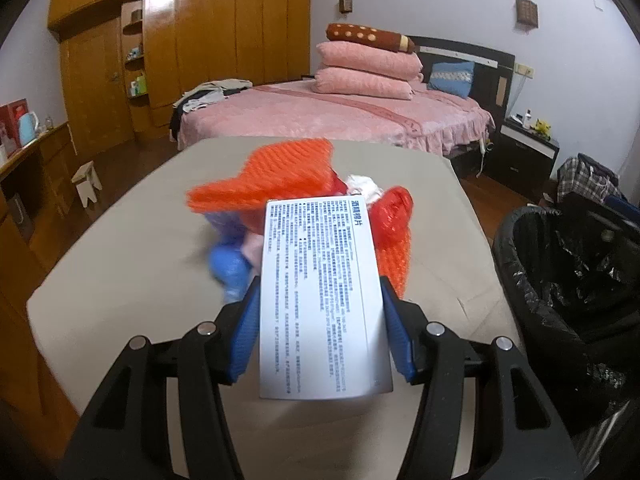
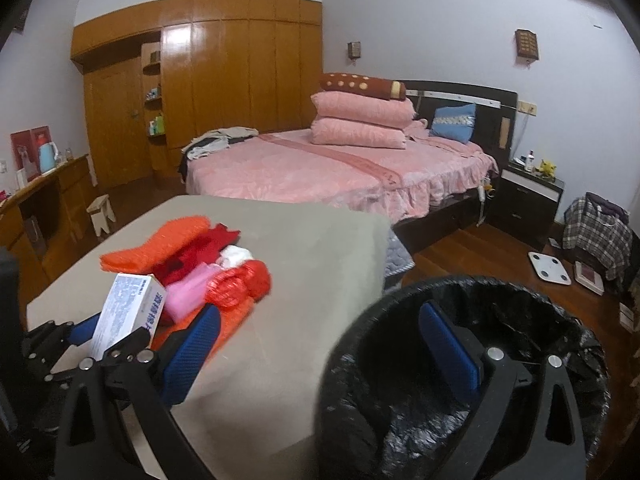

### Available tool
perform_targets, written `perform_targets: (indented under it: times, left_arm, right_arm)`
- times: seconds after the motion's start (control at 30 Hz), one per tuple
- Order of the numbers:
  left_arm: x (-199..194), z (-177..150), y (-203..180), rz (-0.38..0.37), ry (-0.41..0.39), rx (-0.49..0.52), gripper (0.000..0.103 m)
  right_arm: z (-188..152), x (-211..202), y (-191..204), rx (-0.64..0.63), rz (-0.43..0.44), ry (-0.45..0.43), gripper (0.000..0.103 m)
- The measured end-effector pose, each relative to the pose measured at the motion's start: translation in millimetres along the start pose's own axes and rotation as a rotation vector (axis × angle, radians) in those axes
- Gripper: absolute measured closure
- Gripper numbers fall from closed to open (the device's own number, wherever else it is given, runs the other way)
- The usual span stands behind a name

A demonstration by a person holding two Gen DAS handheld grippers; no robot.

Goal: Collect trash
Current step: 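Reach the left tool to the white printed box and grasp it, then carry the white box with the left tool and drop it into the bin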

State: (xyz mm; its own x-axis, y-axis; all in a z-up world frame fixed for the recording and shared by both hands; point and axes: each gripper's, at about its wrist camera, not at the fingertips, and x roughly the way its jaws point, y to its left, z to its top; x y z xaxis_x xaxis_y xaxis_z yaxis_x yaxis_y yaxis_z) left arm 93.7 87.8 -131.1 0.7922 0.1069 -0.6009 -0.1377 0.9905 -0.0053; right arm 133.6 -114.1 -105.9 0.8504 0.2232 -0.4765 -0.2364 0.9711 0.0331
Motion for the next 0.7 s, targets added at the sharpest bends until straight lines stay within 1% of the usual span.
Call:
perform_targets:
  times: [0.13, 0.27, 0.37, 0.43, 0.5, 0.53, 0.7]
  left_arm:
    - [-16, 6, 16, 0.026, -0.035, -0.013, 0.049]
    - [-19, 13, 35, 0.082, -0.063, -0.04, 0.049]
    - [-13, 22, 48, 0.119, -0.069, -0.061, 0.049]
    - [-8, 28, 54, 0.138, -0.076, -0.07, 0.049]
    - [-1, 33, 60, 0.157, -0.077, -0.07, 0.049]
    - [4, 35, 63, 0.165, -0.073, -0.071, 0.049]
    - [13, 37, 72, 0.178, -0.067, -0.093, 0.049]
  right_arm:
    - [6, 10, 20, -0.018, 0.038, -0.009, 0.006]
    - [12, 34, 42, -0.024, 0.079, 0.011, 0.006]
    - [13, 52, 55, -0.036, 0.081, 0.029, 0.013]
    - [12, 70, 62, -0.038, 0.082, 0.056, 0.015]
    - [11, 84, 68, -0.039, 0.081, 0.079, 0.021]
    - [9, 92, 71, -0.041, 0.081, 0.093, 0.022]
    - [1, 118, 82, -0.063, 0.088, 0.168, 0.033]
